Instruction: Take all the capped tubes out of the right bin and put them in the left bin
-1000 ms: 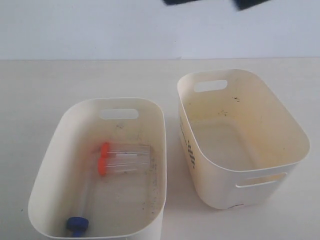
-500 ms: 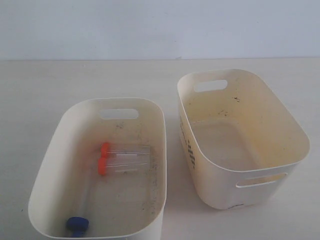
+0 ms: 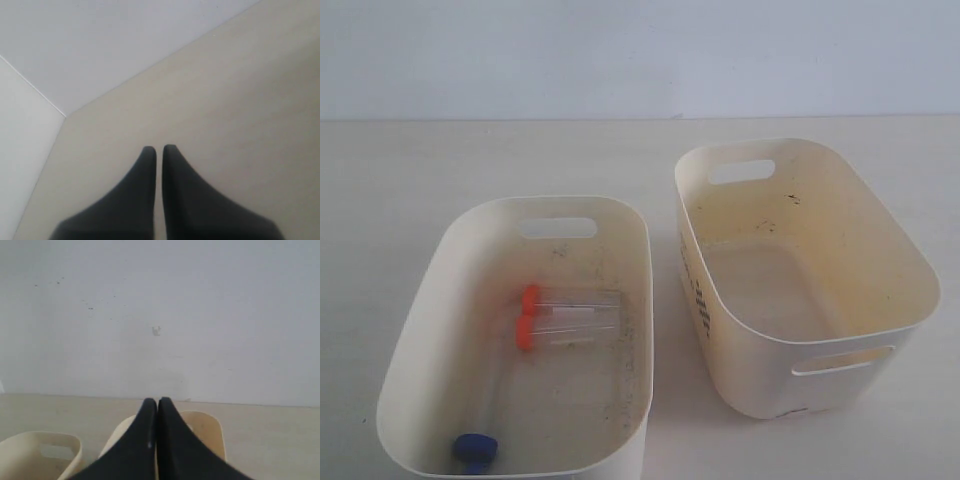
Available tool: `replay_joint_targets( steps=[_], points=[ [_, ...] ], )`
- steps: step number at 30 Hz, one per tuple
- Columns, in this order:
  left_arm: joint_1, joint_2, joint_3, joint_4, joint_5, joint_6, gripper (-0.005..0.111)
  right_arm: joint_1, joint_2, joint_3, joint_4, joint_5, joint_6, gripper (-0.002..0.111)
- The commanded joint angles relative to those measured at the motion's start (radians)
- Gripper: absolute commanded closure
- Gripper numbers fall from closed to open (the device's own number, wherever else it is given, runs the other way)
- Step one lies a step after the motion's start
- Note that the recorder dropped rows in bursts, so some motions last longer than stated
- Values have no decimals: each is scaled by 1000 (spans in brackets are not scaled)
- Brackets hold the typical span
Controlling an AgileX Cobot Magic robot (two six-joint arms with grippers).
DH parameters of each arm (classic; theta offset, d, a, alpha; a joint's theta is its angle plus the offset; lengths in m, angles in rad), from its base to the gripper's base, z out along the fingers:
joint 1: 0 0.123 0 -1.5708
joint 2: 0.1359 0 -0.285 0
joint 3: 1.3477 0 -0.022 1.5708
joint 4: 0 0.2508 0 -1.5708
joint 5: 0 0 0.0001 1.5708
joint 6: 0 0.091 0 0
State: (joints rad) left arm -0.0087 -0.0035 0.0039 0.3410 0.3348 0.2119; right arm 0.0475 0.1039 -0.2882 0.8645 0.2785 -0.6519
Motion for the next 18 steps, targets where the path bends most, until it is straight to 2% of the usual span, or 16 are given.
replay_joint_targets(
  steps=[1, 7, 14, 16, 18],
  points=[
    [-1, 4, -4, -3, -5, -1, 103, -8, -86, 140, 12, -157, 64, 108],
    [-1, 4, -4, -3, -5, -1, 103, -8, -92, 288, 14, -284, 204, 108],
    [-1, 4, -4, -3, -5, -1, 103, -8, -92, 288, -10, -229, 194, 108],
    [-1, 4, -4, -3, -5, -1, 103, -8, -99, 288, -121, -206, 224, 108],
    [-1, 4, -4, -3, -5, -1, 103, -8, -104, 288, -356, -156, 381, 108]
  ],
)
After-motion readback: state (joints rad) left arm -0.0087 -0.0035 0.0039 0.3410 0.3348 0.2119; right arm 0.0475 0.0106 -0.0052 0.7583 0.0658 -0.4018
